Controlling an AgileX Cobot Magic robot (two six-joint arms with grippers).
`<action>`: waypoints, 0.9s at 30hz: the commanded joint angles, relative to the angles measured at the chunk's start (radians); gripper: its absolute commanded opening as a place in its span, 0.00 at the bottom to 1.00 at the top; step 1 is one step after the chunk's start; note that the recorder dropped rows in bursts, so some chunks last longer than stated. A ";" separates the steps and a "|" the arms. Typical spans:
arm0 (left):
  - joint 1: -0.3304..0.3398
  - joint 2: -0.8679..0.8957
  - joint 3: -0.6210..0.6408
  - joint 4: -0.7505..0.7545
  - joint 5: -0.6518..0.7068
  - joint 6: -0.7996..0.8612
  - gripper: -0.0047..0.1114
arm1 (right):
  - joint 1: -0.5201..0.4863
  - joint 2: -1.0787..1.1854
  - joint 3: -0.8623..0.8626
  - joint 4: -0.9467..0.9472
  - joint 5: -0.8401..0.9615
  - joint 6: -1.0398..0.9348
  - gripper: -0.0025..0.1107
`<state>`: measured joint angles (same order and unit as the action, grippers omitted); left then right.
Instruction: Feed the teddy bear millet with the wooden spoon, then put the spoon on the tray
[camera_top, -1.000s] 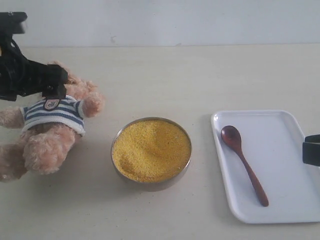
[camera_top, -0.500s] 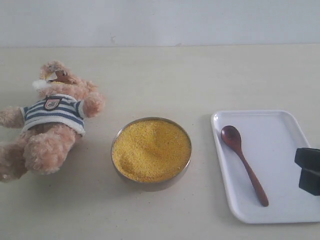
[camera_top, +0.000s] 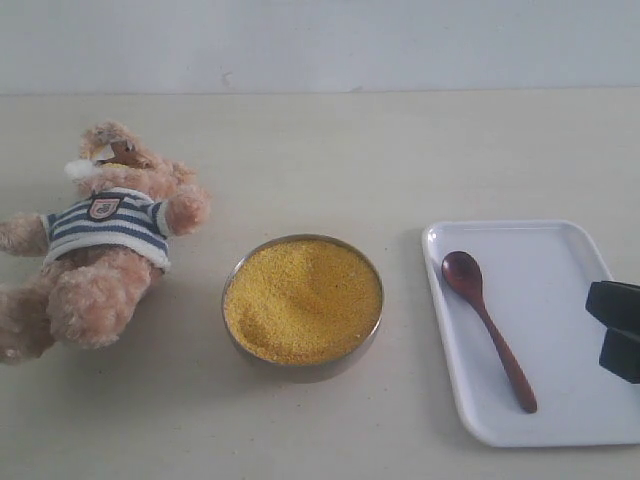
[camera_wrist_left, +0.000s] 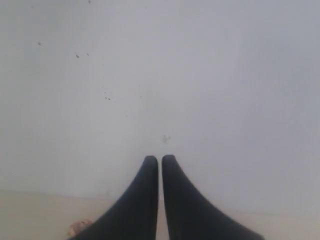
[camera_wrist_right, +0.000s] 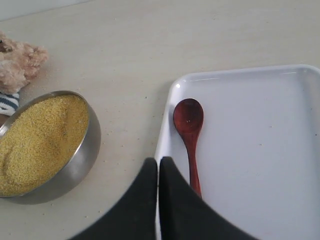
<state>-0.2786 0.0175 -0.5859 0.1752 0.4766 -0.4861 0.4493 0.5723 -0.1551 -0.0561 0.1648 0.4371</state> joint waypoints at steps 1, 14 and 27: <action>0.030 -0.018 0.033 0.136 -0.010 0.030 0.08 | 0.000 -0.003 0.004 -0.001 -0.011 -0.001 0.02; 0.417 -0.018 0.516 0.222 -0.326 0.030 0.08 | 0.000 -0.003 0.004 -0.001 -0.011 -0.001 0.02; 0.444 -0.018 0.586 0.180 -0.380 0.005 0.08 | 0.000 -0.003 0.004 -0.001 -0.011 -0.001 0.02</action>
<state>0.1615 0.0017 -0.0041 0.3674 0.1051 -0.4707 0.4493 0.5723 -0.1551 -0.0561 0.1623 0.4371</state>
